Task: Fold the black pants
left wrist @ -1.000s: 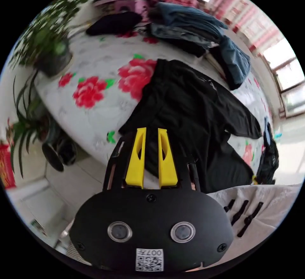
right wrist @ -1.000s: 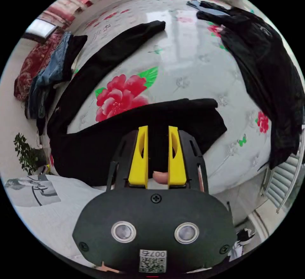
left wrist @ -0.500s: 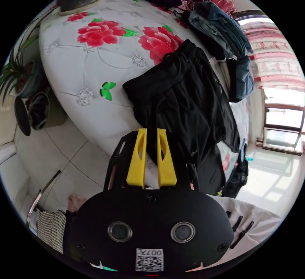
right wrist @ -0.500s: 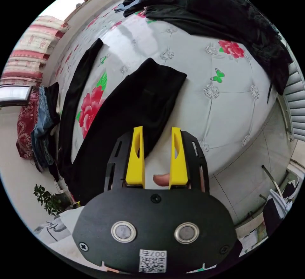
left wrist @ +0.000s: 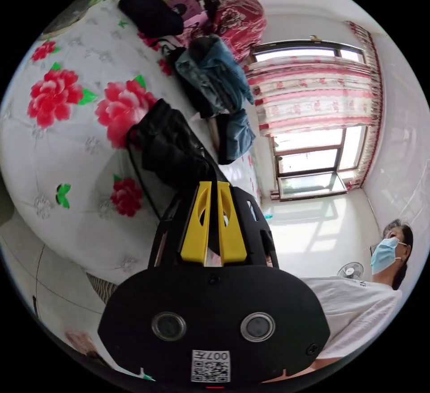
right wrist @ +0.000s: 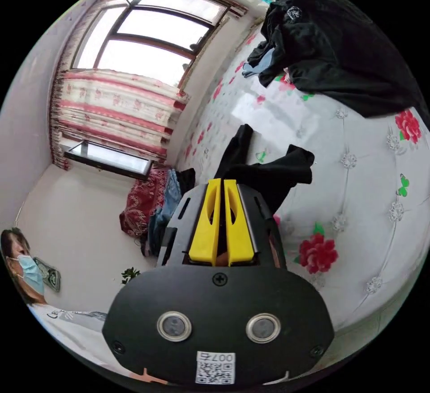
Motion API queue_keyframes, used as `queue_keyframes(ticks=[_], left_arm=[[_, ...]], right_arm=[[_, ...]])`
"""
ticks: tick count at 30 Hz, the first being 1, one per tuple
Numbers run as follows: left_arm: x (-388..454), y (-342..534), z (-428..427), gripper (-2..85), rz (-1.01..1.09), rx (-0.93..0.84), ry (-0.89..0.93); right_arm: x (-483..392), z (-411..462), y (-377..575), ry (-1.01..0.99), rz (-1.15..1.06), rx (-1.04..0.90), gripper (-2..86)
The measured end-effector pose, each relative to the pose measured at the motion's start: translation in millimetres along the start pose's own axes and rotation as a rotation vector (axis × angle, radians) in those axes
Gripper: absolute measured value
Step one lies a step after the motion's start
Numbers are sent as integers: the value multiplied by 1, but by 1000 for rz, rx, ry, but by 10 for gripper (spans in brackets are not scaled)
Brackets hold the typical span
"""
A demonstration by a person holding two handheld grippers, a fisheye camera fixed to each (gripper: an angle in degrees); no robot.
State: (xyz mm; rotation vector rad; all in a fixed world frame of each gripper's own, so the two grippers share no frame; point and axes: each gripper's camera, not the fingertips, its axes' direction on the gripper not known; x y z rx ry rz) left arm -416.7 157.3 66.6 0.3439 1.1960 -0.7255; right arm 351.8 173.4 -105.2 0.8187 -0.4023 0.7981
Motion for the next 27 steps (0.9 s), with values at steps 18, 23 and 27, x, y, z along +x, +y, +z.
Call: queue_keyframes(ticks=[18, 23, 27], left_arm=[[2, -81, 110, -6, 20, 36, -81], [-4, -128, 207, 16, 5, 13, -336], [15, -109, 228, 39, 89, 41, -361]], right_arm=[[-58, 143, -99, 256, -194, -100, 21], [-52, 263, -134, 418, -196, -247, 80], [-15, 280, -133, 466, -145, -252, 101]])
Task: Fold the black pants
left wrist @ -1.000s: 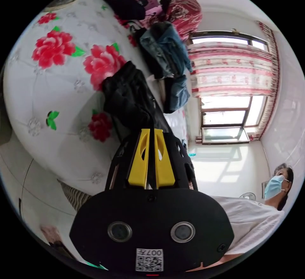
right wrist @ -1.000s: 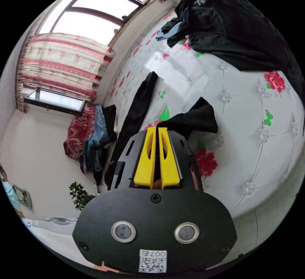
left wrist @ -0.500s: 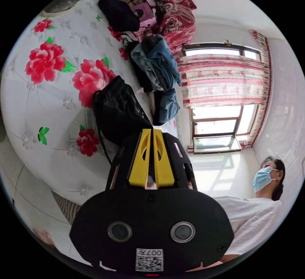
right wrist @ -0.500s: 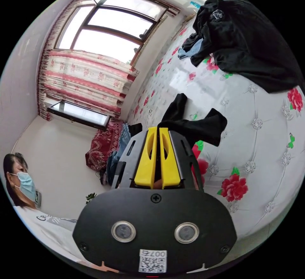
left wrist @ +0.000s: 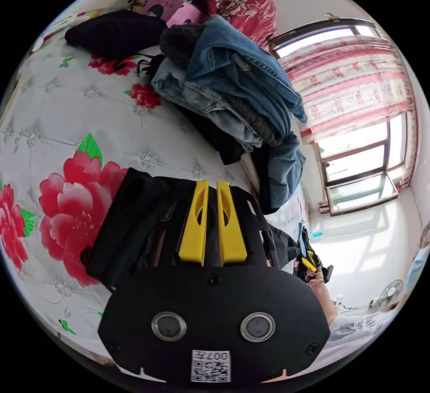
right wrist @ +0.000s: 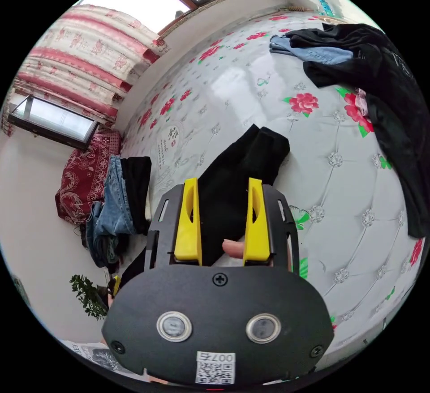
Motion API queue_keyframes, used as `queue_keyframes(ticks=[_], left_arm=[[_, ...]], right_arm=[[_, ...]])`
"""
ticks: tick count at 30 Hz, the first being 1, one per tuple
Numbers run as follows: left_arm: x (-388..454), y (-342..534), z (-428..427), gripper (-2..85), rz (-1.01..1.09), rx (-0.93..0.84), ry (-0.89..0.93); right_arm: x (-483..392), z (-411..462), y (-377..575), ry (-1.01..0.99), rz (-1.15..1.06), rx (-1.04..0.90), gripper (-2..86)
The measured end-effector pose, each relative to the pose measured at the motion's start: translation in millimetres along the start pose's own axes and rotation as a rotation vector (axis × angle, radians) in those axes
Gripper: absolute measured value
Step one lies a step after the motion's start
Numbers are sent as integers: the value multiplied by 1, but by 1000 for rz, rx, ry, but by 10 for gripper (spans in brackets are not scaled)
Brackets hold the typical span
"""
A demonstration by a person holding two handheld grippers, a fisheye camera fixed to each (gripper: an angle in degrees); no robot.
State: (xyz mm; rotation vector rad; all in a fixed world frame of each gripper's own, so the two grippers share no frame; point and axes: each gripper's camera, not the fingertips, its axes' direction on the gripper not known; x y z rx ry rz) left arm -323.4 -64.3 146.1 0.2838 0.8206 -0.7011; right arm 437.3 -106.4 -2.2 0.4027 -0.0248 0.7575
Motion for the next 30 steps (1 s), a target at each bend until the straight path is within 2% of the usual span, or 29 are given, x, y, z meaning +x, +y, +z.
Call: queue_keyframes(ticks=[5, 10, 12, 14, 15, 17, 19, 22, 25, 28, 30], left_arm=[[20, 60, -5, 50, 78, 17, -251], [38, 86, 30, 56, 152, -57, -483], [55, 88, 60, 42, 291, -126, -625], [72, 92, 82, 34, 435, -167, -720], [81, 93, 95, 29, 508, -203, -775], [91, 93, 108, 23, 575, -249, -836], [92, 88, 112, 18, 558, -272, -807], [102, 83, 120, 14, 510, -299, -782], [124, 95, 127, 6, 546, -270, -842], [140, 110, 121, -6, 538, -200, -839], [149, 119, 110, -8, 511, -151, -812]], right_arm=[[58, 20, 1, 39, 98, -15, 101], [75, 61, -23, -116, 133, -50, 88], [72, 90, -28, -117, 191, -87, 68], [66, 93, -29, -85, 203, -26, 43], [69, 99, -33, -132, 225, -69, 26], [78, 88, -36, -131, 280, -13, 18], [84, 80, -43, -145, 231, -1, 17], [84, 82, -49, -19, 85, -109, 38], [81, 61, -36, 46, 49, -58, 66], [46, 58, 0, -58, -116, -107, 78], [-8, 78, 51, -139, -346, -231, 75]])
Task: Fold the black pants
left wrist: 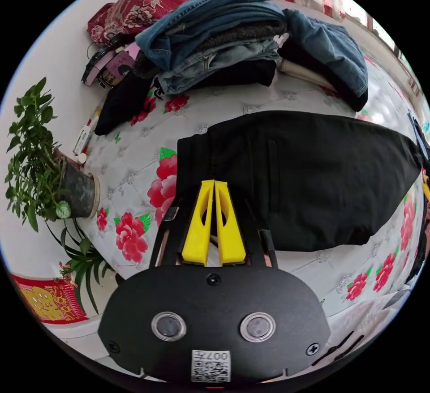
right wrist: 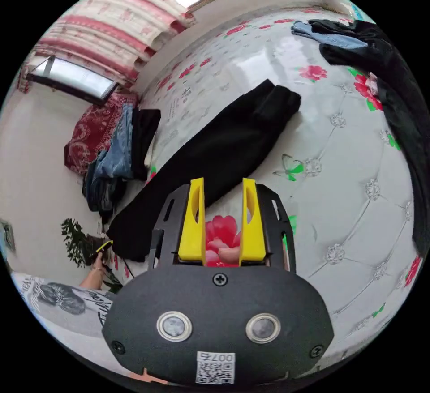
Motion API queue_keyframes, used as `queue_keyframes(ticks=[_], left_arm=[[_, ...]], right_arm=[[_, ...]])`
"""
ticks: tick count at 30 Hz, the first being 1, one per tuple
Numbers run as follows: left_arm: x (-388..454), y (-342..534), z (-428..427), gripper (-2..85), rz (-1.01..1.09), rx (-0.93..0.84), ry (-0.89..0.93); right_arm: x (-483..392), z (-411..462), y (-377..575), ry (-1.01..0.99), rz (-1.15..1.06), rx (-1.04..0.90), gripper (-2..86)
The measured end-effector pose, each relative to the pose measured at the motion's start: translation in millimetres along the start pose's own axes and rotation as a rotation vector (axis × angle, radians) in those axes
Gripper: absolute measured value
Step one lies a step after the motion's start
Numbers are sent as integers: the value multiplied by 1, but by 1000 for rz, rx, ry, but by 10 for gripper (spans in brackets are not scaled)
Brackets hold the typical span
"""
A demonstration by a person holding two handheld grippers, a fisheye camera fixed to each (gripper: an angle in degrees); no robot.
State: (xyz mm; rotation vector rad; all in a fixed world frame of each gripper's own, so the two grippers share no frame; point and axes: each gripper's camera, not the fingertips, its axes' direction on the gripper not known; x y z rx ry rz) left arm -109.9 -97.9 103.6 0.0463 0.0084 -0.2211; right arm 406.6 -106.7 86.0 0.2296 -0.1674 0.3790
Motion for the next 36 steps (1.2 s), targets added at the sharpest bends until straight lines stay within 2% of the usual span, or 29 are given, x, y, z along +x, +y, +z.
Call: queue_keyframes(ticks=[6, 9, 13, 16, 17, 20, 25, 28, 30, 32, 36], left_arm=[[6, 15, -10, -9, -18, 12, 84], [14, 12, -4, -9, 19, -10, 102], [19, 0, 7, -10, 36, -24, 125], [27, -8, 45, -10, 114, -154, 81], [30, -7, 54, -10, 146, -139, 67], [30, -14, 54, -10, 177, -120, 25], [11, -14, 50, -10, 125, -86, 69], [-11, -14, 49, -10, 68, -75, 150], [-30, -19, 49, -10, 12, -97, 222], [-46, -22, 46, -10, -69, -110, 273], [-81, -11, 29, -9, -312, -16, 418]], right_arm=[[-161, 141, 81, -240, -460, -426, 68], [-209, 193, 97, -323, -550, -560, 67], [-236, 230, 90, -283, -597, -610, 61], [-243, 252, 92, -227, -610, -677, 38], [-241, 254, 94, -193, -617, -671, 27], [-227, 251, 89, -258, -581, -674, 17], [-169, 203, 52, -321, -371, -503, 39], [-94, 137, 15, -220, -178, -235, 54], [-24, 80, -7, -73, 24, -8, 65], [26, 42, -15, -7, 186, 137, 74], [101, 5, -20, -43, 435, 319, 90]])
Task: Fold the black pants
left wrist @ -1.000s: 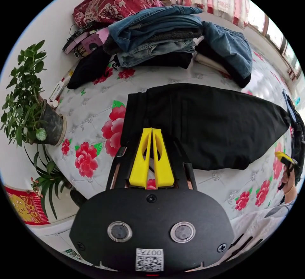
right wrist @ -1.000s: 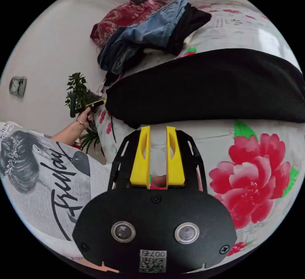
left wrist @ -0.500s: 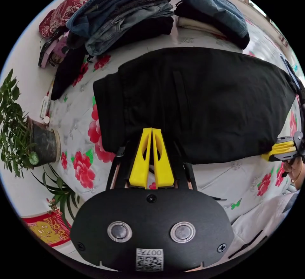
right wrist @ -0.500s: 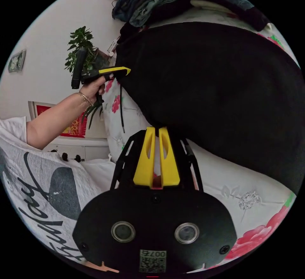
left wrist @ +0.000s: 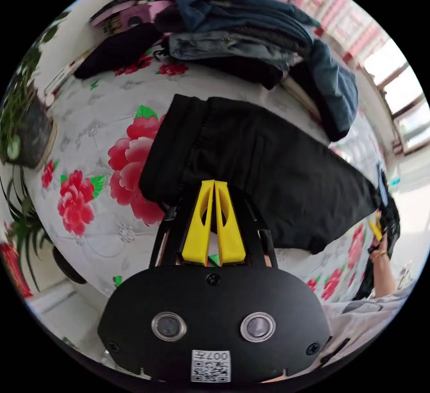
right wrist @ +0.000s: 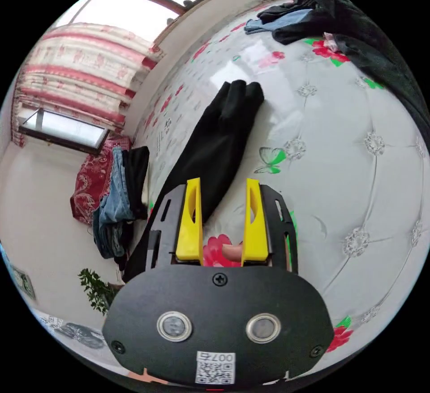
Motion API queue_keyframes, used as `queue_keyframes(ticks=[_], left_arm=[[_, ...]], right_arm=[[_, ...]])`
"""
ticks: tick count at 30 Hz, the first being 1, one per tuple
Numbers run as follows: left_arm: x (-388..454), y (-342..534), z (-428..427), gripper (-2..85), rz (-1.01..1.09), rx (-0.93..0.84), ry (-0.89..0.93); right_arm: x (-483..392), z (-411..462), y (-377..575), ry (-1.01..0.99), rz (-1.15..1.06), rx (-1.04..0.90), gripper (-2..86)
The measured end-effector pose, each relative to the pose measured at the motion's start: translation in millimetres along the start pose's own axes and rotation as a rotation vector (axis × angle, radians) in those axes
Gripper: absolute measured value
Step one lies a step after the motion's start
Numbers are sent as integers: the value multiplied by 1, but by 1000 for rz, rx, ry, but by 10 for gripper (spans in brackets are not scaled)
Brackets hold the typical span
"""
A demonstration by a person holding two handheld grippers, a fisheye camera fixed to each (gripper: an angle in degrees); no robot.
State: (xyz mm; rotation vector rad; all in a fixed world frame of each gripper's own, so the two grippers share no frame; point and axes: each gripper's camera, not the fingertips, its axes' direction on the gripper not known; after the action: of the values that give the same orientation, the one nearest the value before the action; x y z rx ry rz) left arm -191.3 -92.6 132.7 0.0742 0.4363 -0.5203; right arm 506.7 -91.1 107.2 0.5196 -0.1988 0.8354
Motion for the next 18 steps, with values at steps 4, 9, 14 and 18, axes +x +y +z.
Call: queue_keyframes(ticks=[4, 9, 14, 18], left_arm=[[-21, 11, -14, -9, -145, 41, 98], [-69, 25, -25, 9, -377, 50, 185], [-103, 36, -36, 68, -472, 111, 240], [-121, 40, -39, 83, -523, 162, 270]], right_arm=[[18, 10, -16, -64, 86, 74, 87], [21, 42, -33, -234, 254, 104, 50], [-113, 42, -27, -211, -185, 27, 10], [-273, 52, 82, -174, -811, -95, 9]])
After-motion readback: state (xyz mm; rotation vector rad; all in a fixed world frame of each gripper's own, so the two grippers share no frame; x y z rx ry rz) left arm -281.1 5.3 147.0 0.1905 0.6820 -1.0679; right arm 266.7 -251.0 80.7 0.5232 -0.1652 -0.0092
